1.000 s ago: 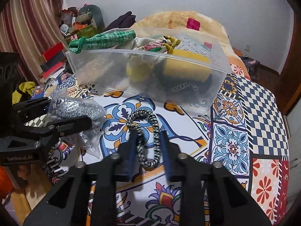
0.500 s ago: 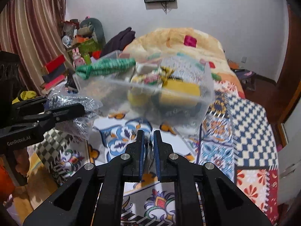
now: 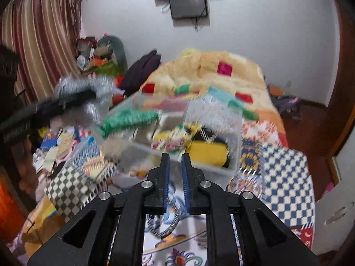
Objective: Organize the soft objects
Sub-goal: 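Place the bag into the box with the left tool while the right tool places the bracelet in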
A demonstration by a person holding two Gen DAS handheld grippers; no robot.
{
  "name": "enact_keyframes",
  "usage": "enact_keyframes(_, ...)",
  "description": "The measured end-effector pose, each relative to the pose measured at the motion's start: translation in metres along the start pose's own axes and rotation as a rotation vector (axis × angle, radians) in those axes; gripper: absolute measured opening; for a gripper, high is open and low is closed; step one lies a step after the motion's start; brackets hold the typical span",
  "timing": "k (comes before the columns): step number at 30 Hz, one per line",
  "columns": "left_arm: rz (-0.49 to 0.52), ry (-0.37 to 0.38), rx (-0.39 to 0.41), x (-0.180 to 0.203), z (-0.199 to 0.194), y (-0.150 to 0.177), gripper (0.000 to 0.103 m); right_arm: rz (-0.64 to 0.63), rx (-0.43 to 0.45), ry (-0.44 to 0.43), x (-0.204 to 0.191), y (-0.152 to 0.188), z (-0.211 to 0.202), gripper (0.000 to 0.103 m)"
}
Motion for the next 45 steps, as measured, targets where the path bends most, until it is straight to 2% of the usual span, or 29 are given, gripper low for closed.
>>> enact_keyframes(2, 0.009, -0.018, -0.017, -0.004, 0.009, 0.001, 0.037, 0.0, -0.039, 0.013, 0.004, 0.008, 0.011, 0.035)
enact_keyframes(8, 0.021, -0.074, -0.081, -0.018, 0.038, 0.008, 0.037, -0.032, -0.161, 0.054, 0.015, 0.037, 0.043, 0.036)
enact_keyframes(10, 0.017, -0.082, -0.101, -0.021, 0.047, 0.011, 0.037, -0.046, -0.191, 0.057, 0.014, 0.044, 0.05, 0.034)
enact_keyframes(12, 0.0, -0.066, -0.12, -0.026, 0.057, 0.013, 0.037, -0.07, -0.207, 0.063, 0.013, 0.049, 0.055, 0.018)
enact_keyframes(13, -0.01, -0.057, -0.129, -0.027, 0.061, 0.014, 0.037, -0.074, -0.212, 0.061, 0.011, 0.051, 0.056, 0.015)
enact_keyframes(14, -0.022, -0.047, -0.136, -0.029, 0.066, 0.015, 0.037, -0.078, -0.202, 0.061, 0.01, 0.051, 0.056, 0.011)
enact_keyframes(19, -0.022, 0.004, -0.188, -0.024, 0.085, 0.022, 0.037, -0.068, -0.176, 0.049, 0.009, 0.05, 0.054, 0.007)
enact_keyframes(25, 0.022, -0.013, -0.212, -0.015, 0.094, 0.028, 0.039, -0.033, -0.073, 0.02, 0.007, 0.03, 0.026, 0.006)
enact_keyframes(30, 0.032, 0.001, -0.246, -0.013, 0.097, 0.028, 0.054, -0.032, 0.009, 0.001, 0.0, 0.012, 0.007, 0.006)
enact_keyframes(32, 0.04, 0.005, -0.249, -0.011, 0.094, 0.028, 0.065, -0.033, 0.037, -0.007, -0.002, 0.003, 0.002, 0.006)
enact_keyframes(36, 0.051, 0.003, -0.216, -0.006, 0.081, 0.025, 0.071, -0.025, 0.087, -0.007, 0.0, -0.012, -0.004, 0.006)
enact_keyframes(41, 0.022, -0.012, -0.155, -0.004, 0.057, 0.023, 0.087, 0.017, 0.114, 0.011, 0.006, -0.031, 0.003, 0.006)
enact_keyframes(45, 0.002, -0.005, -0.12, -0.005, 0.043, 0.024, 0.089, 0.054, 0.118, 0.032, 0.013, -0.039, 0.013, 0.007)
Point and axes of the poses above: each gripper's, at about its wrist camera, not at the fingertips, and z roughly the way its jaws point, x to its right, y to its underside, the point moved 1 cm from there along z, roughly the way its jaws point, and after that the axes turned 14 degrees about z, right-handed, at the moved point
